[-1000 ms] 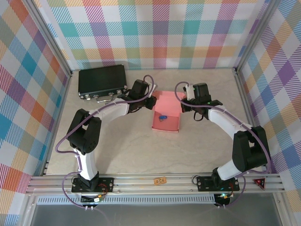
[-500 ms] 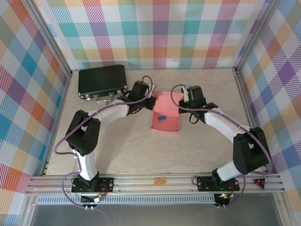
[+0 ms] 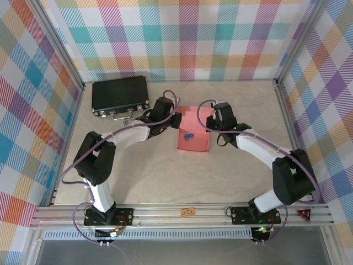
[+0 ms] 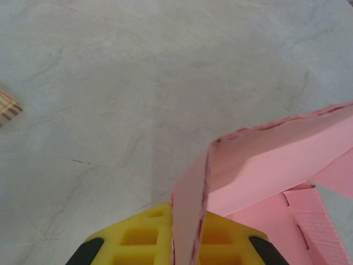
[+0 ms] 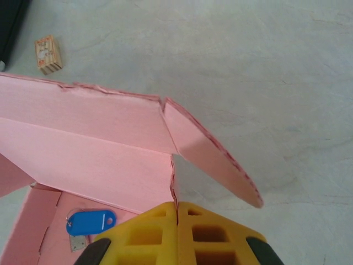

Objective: Fold the paper box

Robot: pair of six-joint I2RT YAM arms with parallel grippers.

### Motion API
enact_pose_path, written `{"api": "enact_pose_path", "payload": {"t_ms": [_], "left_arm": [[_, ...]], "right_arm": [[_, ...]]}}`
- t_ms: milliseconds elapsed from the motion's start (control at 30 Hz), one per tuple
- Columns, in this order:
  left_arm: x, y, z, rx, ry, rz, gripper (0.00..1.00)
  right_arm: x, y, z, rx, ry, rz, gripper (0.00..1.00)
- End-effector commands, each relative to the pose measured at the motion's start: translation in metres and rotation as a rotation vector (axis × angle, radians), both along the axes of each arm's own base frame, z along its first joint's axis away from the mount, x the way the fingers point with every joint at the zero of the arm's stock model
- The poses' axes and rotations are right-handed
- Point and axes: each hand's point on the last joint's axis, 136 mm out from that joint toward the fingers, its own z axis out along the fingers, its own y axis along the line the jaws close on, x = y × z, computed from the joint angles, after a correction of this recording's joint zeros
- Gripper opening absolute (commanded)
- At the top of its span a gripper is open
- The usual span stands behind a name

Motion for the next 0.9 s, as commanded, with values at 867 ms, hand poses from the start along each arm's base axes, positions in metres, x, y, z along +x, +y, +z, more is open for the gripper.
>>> {"api": "enact_pose_path", "payload": {"t_ms": [867], "left_arm": [[0.015, 0.02, 0.015, -0.136, -0.122, 0.218, 0.16]], "right_arm": [[0.032, 0.042, 0.011, 0.043, -0.245, 0.011, 0.02]]}}
